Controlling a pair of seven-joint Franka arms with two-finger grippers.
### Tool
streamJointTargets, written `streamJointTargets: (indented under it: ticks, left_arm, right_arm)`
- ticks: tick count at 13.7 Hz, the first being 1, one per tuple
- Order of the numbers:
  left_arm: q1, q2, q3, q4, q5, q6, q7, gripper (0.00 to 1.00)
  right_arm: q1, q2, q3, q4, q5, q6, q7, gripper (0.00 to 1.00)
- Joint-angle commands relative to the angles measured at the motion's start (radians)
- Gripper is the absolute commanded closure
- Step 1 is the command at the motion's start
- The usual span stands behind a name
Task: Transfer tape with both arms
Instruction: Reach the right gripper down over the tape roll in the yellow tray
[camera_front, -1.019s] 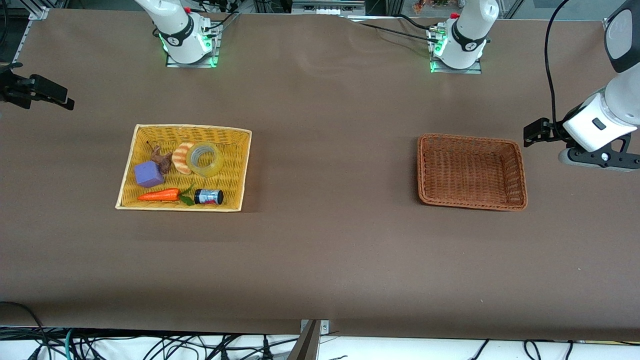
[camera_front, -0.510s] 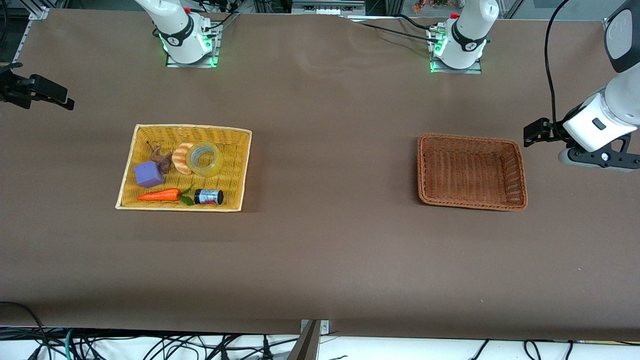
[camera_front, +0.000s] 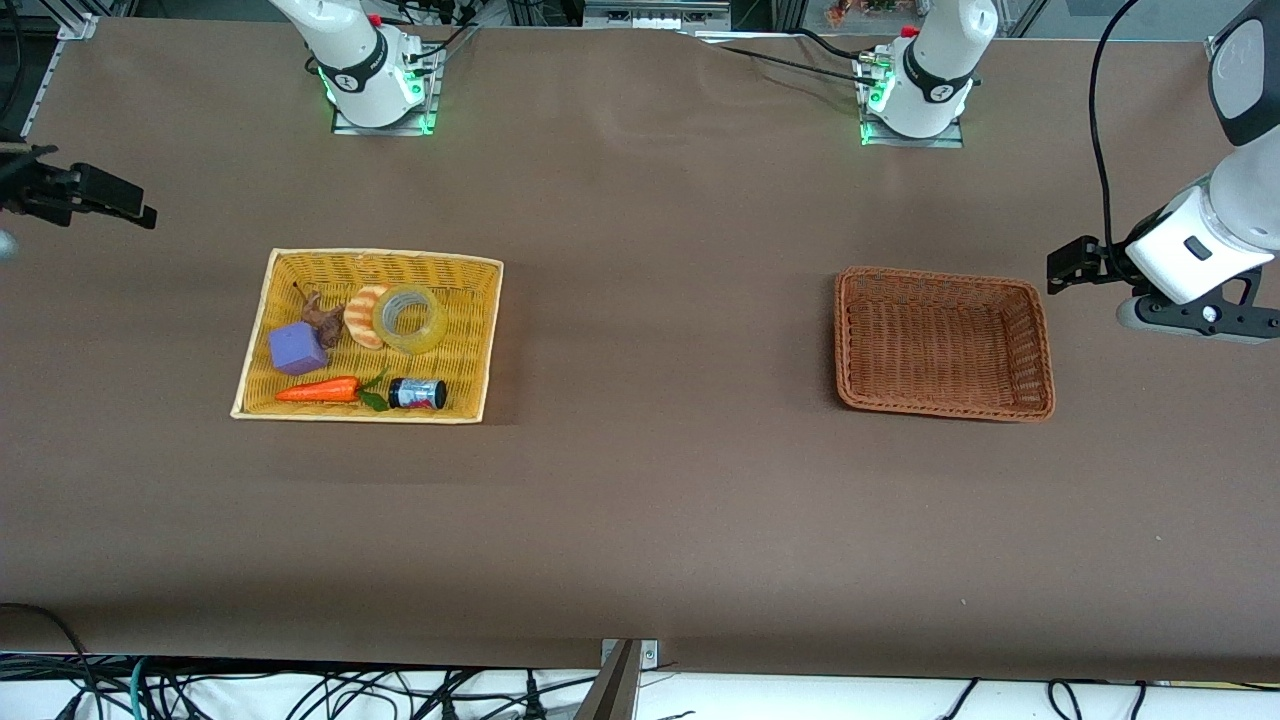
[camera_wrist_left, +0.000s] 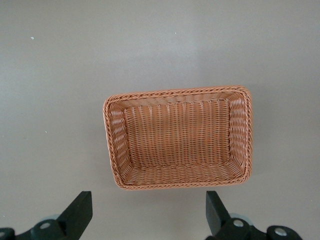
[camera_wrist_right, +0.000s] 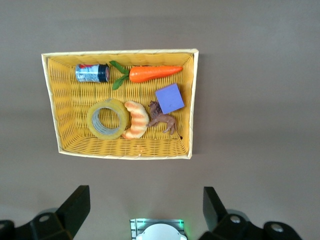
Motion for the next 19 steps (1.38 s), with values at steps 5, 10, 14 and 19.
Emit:
streamJointTargets:
  ticks: [5,10,14,19]
  left_arm:
    - [0.014,0.009,-0.006,0.02,0.016,-0.016,0.021,0.0]
    - [0.015,0.013,-0.006,0.018,0.013,-0.016,0.021,0.0]
    - [0.015,0.015,-0.004,0.018,0.013,-0.016,0.021,0.0]
    - [0.015,0.016,-0.004,0.018,0.013,-0.016,0.021,0.0]
  right_arm:
    - [0.074,0.111,0.008,-0.145,0.006,0.141,0.096,0.0]
    - [0.117,0.065,0.097,-0.515,0.006,0.548,0.274,0.0]
    - [0.117,0.045,0.164,-0.727,0.003,0.798,0.322,0.0]
    - [0.121,0.067,0.255,-0.805,-0.003,0.938,0.472,0.0]
